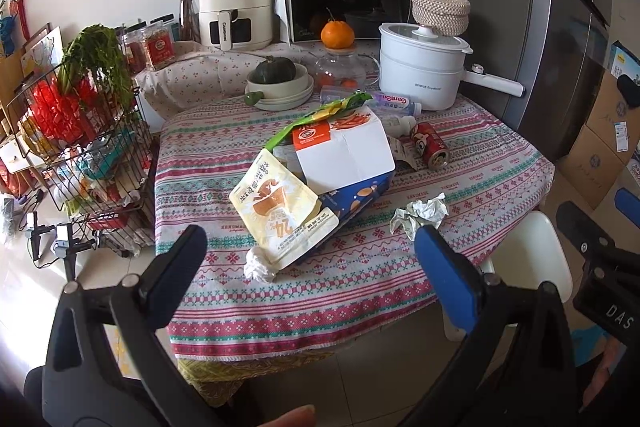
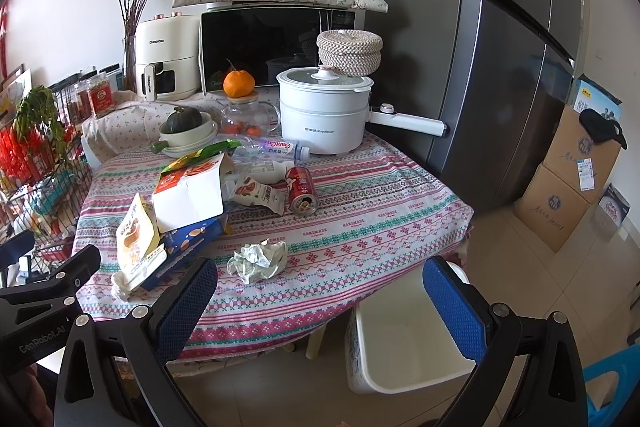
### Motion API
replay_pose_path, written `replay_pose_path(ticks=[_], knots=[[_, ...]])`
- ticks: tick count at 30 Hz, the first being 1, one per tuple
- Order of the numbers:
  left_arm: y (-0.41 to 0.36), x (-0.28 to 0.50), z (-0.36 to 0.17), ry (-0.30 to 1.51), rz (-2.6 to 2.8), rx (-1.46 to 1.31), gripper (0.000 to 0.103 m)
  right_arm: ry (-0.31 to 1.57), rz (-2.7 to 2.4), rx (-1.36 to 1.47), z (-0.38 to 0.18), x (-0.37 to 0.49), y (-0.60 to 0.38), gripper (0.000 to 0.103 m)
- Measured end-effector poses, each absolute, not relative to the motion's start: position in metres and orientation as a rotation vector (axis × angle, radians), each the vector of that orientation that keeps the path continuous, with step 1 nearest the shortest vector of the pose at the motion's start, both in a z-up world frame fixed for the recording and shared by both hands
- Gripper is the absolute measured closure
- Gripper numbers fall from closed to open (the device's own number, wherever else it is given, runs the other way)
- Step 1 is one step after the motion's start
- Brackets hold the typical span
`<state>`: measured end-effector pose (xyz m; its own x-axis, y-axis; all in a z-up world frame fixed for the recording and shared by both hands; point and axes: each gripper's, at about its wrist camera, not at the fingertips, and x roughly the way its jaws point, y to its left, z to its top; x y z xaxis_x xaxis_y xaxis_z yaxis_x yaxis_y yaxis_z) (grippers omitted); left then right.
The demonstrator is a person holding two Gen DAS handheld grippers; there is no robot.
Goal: Collect trash
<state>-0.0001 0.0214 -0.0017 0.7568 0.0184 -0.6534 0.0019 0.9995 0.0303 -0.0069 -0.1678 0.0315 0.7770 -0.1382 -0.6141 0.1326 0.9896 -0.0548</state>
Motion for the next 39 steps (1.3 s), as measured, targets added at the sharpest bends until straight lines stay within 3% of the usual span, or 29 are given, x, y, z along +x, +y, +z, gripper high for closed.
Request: replay_pose_path(ticks=[24, 28, 34, 39], knots=[[0.020, 0.010, 0.000, 0.694, -0.004, 0.076, 0.000, 0.662, -0.161, -0.051, 0.035, -0.001, -0.168, 0.000], [0.028, 0.032, 0.003, 0.770, -0.103, 0.086, 0.000, 0.670, -0.109, -0.066, 0.038, 0.008, -0.168, 0.000], [0.056, 0.089, -0.003, 0.905, -0.119, 0.059, 0.000, 0.829, 0.069, -0.008, 0.036, 0.057, -0.171, 0.000], [0.084, 0.131, -0.041, 1.072, -0.130, -0.080, 0.000, 0.922, 0.121, 0.013, 0.009, 0.095, -0.174, 0.000]])
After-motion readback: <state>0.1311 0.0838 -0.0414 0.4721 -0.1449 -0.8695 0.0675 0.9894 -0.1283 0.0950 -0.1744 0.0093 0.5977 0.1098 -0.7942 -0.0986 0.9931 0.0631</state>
